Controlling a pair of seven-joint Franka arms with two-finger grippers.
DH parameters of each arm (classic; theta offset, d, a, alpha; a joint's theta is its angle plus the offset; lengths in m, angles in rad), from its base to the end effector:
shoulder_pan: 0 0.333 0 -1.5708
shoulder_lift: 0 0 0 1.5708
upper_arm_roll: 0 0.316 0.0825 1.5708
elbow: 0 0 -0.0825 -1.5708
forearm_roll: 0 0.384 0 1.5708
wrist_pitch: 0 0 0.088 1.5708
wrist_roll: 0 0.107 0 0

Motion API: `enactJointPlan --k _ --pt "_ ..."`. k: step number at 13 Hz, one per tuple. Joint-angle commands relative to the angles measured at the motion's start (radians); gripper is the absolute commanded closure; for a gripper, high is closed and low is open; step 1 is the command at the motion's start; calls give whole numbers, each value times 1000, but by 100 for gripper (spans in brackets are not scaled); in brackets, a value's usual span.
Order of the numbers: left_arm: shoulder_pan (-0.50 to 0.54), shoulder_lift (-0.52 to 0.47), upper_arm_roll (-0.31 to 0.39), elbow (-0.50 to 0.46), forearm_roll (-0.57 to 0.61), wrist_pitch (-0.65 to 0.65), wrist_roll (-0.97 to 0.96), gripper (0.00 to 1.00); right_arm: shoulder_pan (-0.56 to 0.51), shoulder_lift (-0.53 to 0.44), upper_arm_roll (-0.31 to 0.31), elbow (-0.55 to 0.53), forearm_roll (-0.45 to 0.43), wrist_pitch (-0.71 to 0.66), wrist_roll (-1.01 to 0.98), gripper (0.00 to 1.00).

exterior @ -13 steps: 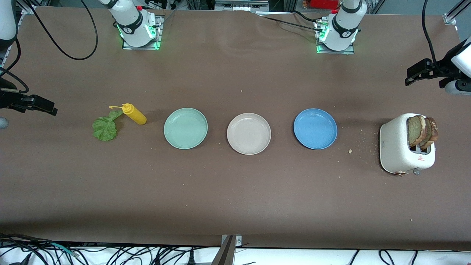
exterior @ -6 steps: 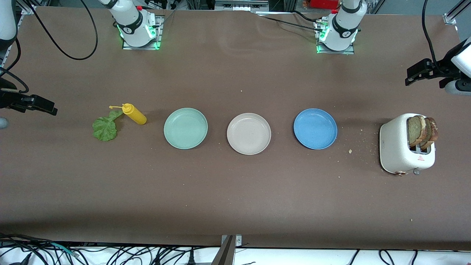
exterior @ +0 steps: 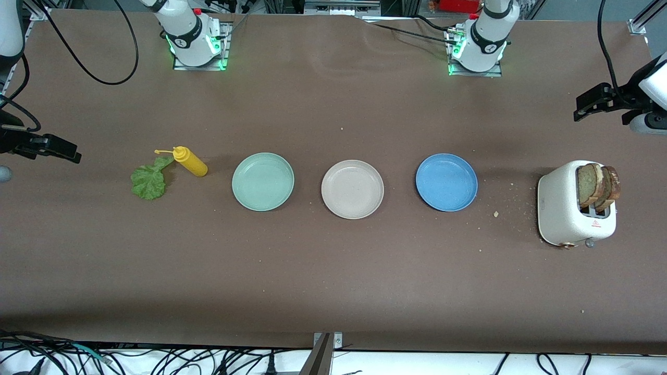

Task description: Make sandwich in beige plate with both arms

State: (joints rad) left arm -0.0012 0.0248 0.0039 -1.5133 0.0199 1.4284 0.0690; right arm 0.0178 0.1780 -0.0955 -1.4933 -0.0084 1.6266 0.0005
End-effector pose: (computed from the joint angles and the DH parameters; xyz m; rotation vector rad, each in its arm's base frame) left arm 0.5472 0.0038 0.6259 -3.1192 0.1007 0.1724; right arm 0.6089 -0.0435 0.5626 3.1150 -0.1191 -0.0699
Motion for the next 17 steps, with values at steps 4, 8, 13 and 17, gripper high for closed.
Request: enactJointPlan --k 4,8,13,17 --pt "0 -19 -5 -15 11 -2 -8 0 -2 -5 -1 -2 13 -42 -13 0" --pt "0 -19 -5 -15 11 -2 -8 0 -4 18 0 -2 16 -76 4 0" --pt "0 -19 -5 -15 11 -3 -8 0 -1 15 2 -10 33 -40 -108 0" --pt "0 -19 -5 -15 11 -2 -8 0 -2 -12 0 -65 34 -31 -145 0"
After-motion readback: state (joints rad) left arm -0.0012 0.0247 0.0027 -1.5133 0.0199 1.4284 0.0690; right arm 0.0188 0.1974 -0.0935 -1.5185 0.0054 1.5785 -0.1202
